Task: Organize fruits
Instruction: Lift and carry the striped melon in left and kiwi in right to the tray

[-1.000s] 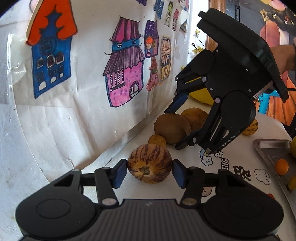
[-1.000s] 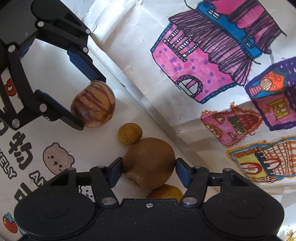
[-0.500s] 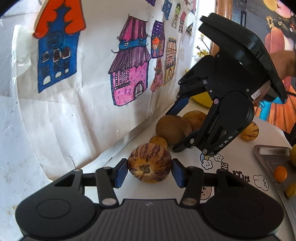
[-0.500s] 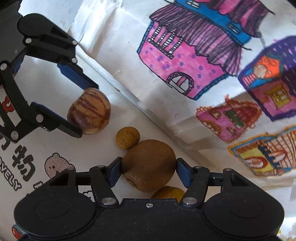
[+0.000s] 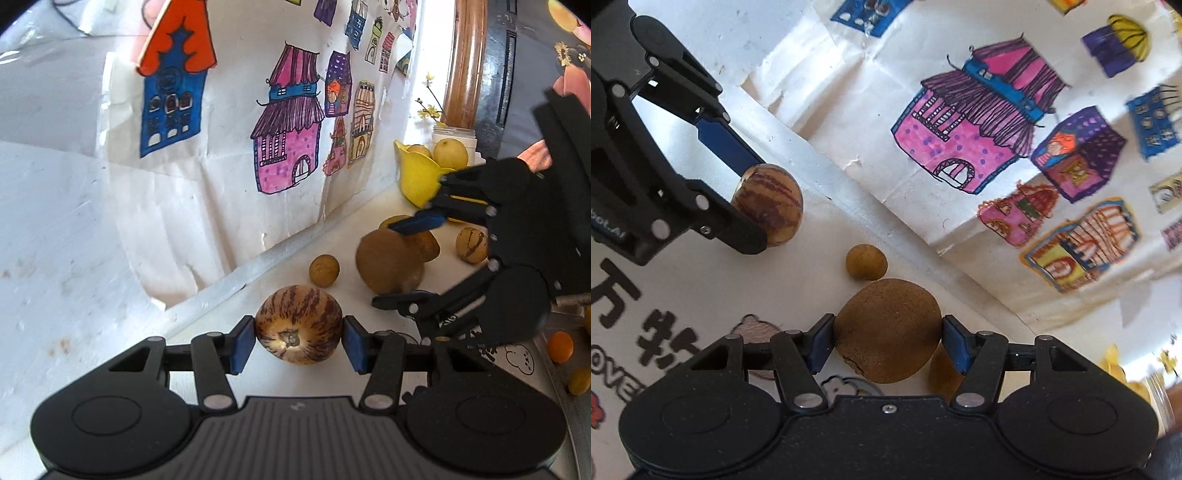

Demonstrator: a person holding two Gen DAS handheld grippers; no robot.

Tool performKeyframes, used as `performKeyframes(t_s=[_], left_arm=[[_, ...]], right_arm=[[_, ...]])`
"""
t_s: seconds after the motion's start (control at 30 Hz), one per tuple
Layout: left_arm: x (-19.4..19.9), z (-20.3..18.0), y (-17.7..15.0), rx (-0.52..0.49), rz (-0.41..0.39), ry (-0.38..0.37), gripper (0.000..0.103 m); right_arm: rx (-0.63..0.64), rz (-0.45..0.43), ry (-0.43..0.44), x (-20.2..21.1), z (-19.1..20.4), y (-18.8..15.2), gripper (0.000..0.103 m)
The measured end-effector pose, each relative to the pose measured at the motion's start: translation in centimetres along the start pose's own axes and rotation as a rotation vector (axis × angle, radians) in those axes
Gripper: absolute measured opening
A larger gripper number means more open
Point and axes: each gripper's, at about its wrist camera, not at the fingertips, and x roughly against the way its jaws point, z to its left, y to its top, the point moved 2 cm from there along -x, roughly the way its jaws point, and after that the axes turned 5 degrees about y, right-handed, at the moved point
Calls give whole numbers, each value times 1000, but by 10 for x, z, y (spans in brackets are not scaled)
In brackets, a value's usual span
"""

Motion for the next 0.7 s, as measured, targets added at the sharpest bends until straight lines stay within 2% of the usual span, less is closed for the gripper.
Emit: performKeyframes(t_s=[0.3,0.5,0.7], left_arm=[[27,-3,-18,67,-9,-1,55],[47,-16,-24,85,-23,-17,55],[72,-34,-26,83,-47,-38,55]], right_arm=[[-138,-41,-92,56,19,-19,63],[-190,-86,-110,94,51,-36,63],[-283,-131,-119,139,67,-50,63]])
